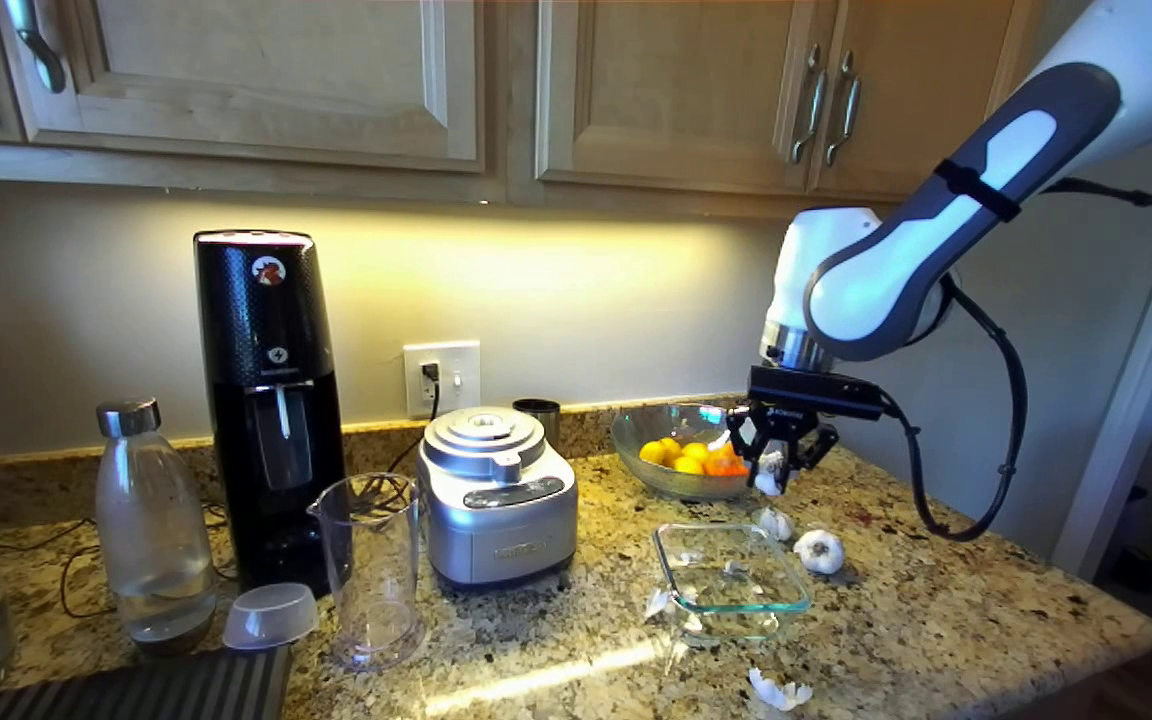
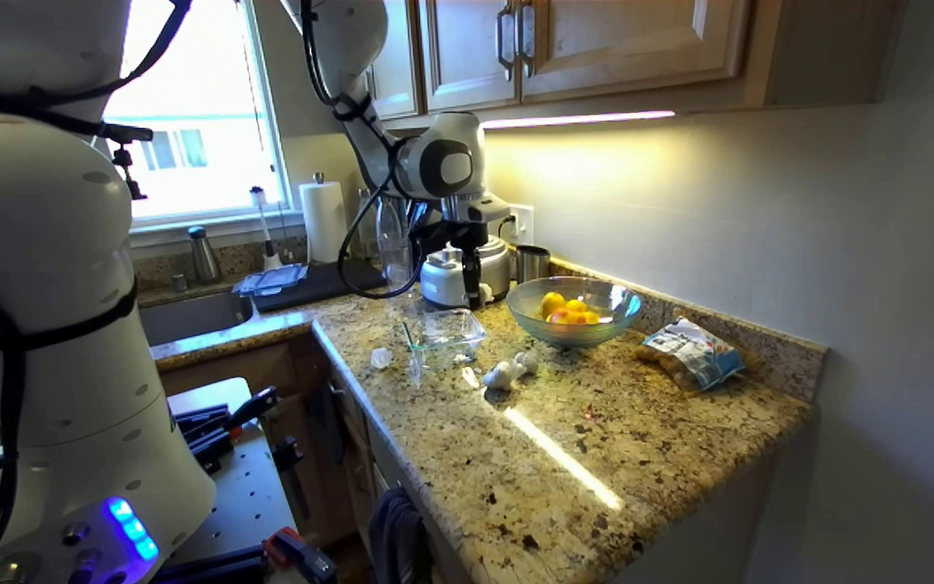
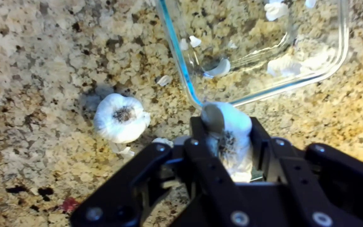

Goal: Take out all the cloves of garlic in the bowl and put them on the table

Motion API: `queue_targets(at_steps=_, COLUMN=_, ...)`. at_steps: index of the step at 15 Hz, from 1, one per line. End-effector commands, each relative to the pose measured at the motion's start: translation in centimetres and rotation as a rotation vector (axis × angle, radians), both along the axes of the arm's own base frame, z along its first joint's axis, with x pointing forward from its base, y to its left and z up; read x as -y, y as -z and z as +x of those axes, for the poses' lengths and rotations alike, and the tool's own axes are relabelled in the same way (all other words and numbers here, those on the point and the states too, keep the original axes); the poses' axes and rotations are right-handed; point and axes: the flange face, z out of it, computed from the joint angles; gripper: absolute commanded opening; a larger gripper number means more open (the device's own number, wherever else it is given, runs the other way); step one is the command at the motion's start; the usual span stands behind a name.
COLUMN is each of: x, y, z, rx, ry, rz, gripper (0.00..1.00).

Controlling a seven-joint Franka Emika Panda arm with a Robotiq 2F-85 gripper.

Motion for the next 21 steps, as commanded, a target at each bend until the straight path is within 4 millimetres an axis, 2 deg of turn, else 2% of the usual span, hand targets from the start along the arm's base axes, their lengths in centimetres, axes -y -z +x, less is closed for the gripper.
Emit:
queue_targets(at_steps=1, x=2.0, y=1.6, z=-1.3, rx=0.005, ry=0.094, rz=-0.024, gripper=0.14)
queue_targets(at_steps=7, x=4.2, y=5.8, z=-1.9, rx=-0.056, ry=0.215, rz=-0.054, gripper=0.14)
queue_targets(at_steps=12, x=4.7, y=8.6, z=-2.5, rx=-0.107, ry=0.273, rz=-0.048, gripper=0.14)
queue_targets(at_steps=21, x=4.8, y=11.1, z=-3.3, rx=-0.144, ry=0.330, rz=-0.048, gripper=0.14)
